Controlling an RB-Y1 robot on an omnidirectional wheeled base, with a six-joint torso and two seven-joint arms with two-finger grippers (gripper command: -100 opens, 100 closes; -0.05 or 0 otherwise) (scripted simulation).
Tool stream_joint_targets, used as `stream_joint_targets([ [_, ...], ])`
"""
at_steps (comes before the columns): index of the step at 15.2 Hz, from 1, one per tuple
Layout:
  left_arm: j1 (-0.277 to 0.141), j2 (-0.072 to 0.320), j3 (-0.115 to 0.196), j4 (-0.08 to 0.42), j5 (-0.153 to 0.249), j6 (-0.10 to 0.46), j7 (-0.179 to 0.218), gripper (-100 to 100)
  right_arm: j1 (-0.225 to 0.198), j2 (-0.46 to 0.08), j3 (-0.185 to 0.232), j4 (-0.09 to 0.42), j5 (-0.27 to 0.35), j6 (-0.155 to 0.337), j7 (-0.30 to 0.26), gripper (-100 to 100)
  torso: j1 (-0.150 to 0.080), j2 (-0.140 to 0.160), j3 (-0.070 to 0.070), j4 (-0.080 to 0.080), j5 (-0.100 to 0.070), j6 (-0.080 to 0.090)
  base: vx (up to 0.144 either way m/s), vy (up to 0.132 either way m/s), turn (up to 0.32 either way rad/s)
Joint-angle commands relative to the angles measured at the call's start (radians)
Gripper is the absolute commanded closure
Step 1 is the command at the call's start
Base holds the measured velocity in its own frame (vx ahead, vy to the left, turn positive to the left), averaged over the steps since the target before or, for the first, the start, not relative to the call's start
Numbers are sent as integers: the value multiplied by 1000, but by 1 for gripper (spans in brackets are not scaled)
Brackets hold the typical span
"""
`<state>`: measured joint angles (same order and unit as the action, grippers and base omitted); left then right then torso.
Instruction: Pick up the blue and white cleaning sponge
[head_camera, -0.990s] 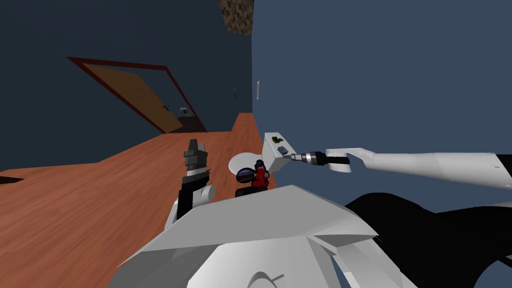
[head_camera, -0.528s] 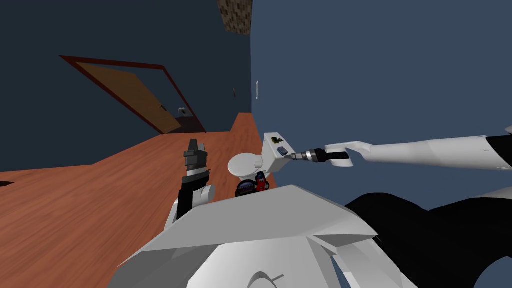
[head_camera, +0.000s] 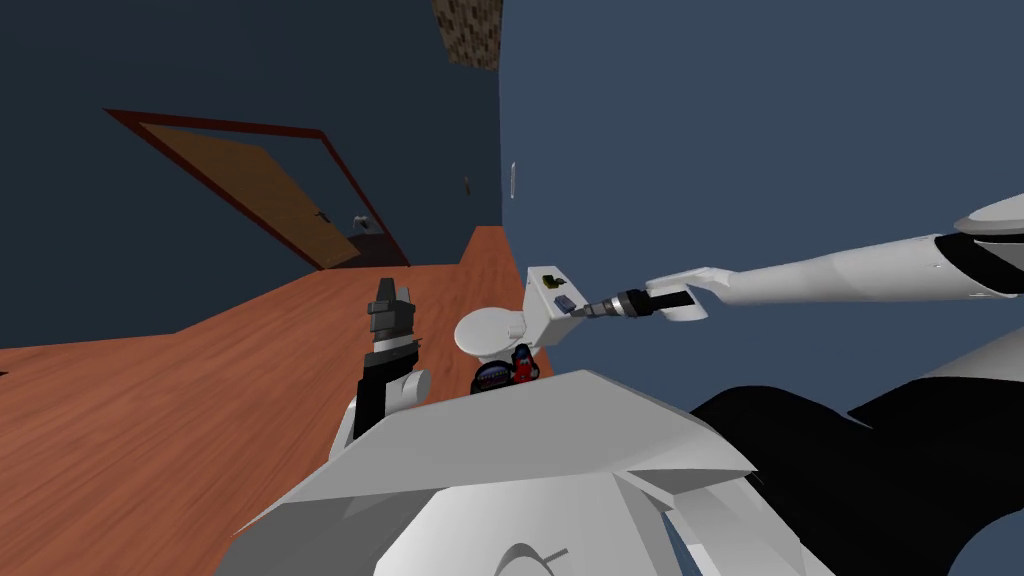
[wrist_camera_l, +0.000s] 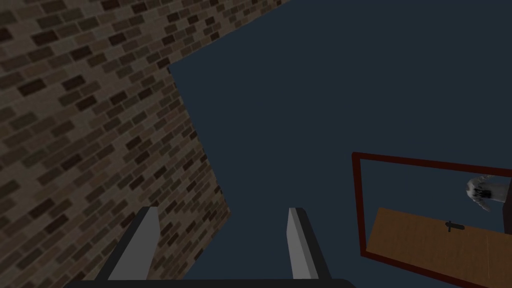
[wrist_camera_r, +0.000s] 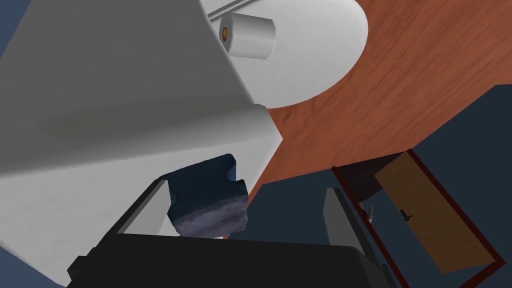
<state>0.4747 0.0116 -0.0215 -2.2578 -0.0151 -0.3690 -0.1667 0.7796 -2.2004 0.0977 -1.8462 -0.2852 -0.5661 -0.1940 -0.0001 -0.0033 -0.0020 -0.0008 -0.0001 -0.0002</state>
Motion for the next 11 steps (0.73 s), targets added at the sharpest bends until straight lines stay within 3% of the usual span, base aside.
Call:
stream_joint_targets([
  [1, 0, 0, 0, 0, 0, 0, 0, 0, 6, -50, -2, 7, -3, -3, -3, -100, 0, 0, 0, 0, 0, 0, 32, -6, -13],
  [11, 0, 0, 0, 0, 0, 0, 0, 0, 40, -257, 3, 62, -25, -26, -23, -100, 0, 2, 1, 0, 0, 0, 24, -3, -14],
])
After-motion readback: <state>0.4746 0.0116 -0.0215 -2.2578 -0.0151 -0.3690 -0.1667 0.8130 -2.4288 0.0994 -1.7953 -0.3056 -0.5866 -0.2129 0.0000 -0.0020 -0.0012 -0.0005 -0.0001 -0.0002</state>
